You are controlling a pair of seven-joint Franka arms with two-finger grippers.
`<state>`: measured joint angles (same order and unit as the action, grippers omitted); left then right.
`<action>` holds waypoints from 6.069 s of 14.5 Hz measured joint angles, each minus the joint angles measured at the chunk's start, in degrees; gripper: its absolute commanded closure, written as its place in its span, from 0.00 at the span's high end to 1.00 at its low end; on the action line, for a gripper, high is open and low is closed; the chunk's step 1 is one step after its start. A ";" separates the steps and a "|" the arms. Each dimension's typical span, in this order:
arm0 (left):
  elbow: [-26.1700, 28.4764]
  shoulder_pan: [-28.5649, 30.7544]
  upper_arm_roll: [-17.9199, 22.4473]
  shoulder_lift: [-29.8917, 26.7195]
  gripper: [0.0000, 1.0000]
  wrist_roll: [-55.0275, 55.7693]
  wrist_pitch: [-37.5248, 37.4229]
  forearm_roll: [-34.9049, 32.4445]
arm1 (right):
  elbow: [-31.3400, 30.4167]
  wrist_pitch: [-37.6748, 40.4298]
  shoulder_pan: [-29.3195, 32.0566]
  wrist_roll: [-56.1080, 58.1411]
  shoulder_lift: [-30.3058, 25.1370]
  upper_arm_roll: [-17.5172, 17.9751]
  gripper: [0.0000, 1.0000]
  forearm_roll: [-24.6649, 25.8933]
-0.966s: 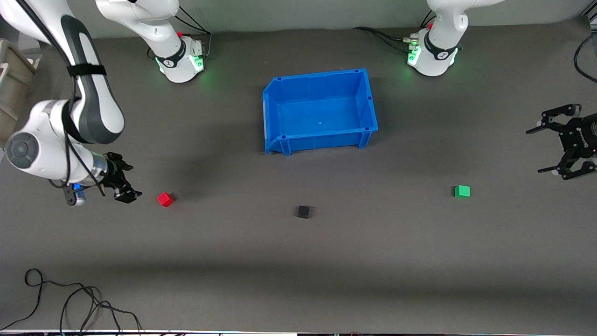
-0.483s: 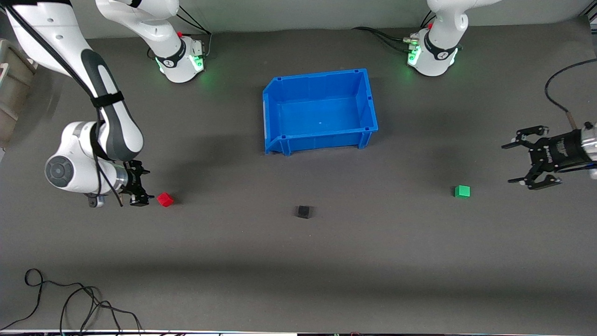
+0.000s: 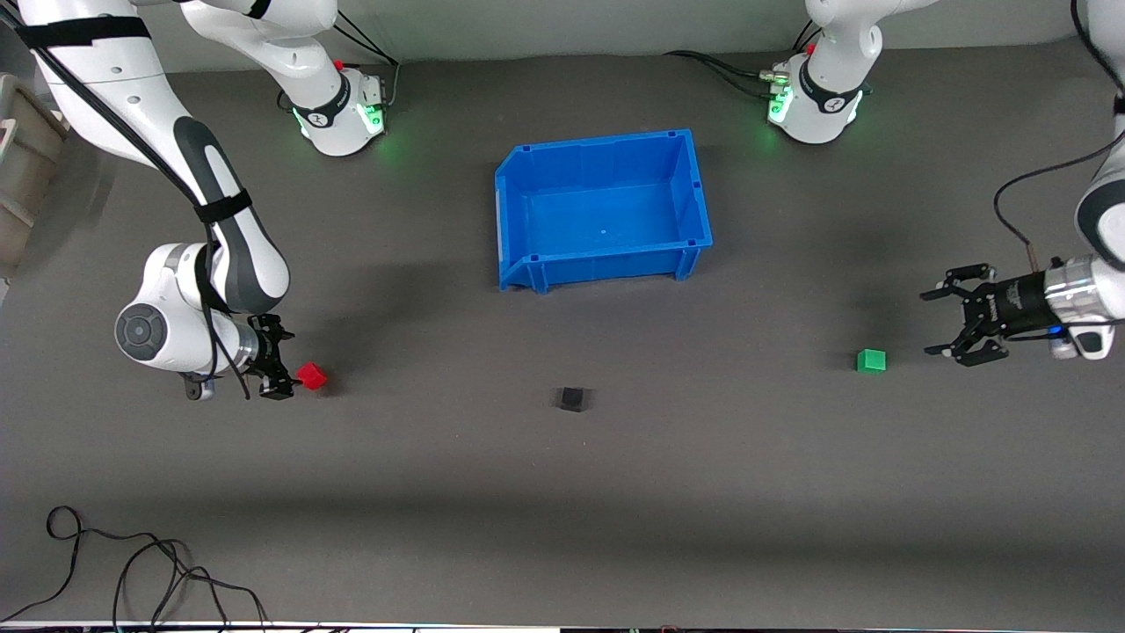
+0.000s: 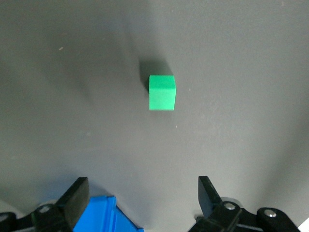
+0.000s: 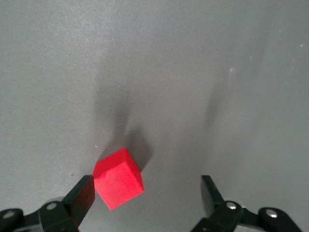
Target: Attach green and red cubes to black cube
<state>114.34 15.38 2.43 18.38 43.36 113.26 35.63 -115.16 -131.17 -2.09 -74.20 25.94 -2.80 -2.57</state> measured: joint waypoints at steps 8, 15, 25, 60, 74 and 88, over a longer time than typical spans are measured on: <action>-0.20 -0.23 -1.27 10.30 1.00 -5.50 9.03 6.48 | 0.16 -1.31 -1.44 0.01 1.14 0.01 0.96 5.31; -1.83 -0.26 -2.39 13.89 0.81 -5.90 13.30 7.63 | 0.23 -2.07 -2.62 0.01 1.22 0.05 0.96 9.47; -3.22 -0.23 -2.42 14.41 0.25 -5.89 13.07 8.47 | 0.41 -6.86 -4.24 0.08 3.00 0.15 0.87 9.56; -28.74 -43.78 -7.50 30.74 0.25 27.71 34.91 20.19 | 39.87 -4.64 -18.76 -61.32 27.21 17.41 0.33 11.29; -30.22 -44.29 -7.09 32.20 1.00 30.04 35.85 20.07 | 41.76 -8.18 -21.20 -63.25 31.19 18.45 0.69 11.39; -31.07 -19.50 -5.94 20.39 1.00 21.15 -1.79 -6.28 | 17.88 -4.90 -10.75 -33.05 0.73 17.99 1.00 11.90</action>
<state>83.26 -4.12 -3.51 38.77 64.51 111.47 29.35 -97.28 -136.07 -12.84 -107.26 26.67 15.19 9.34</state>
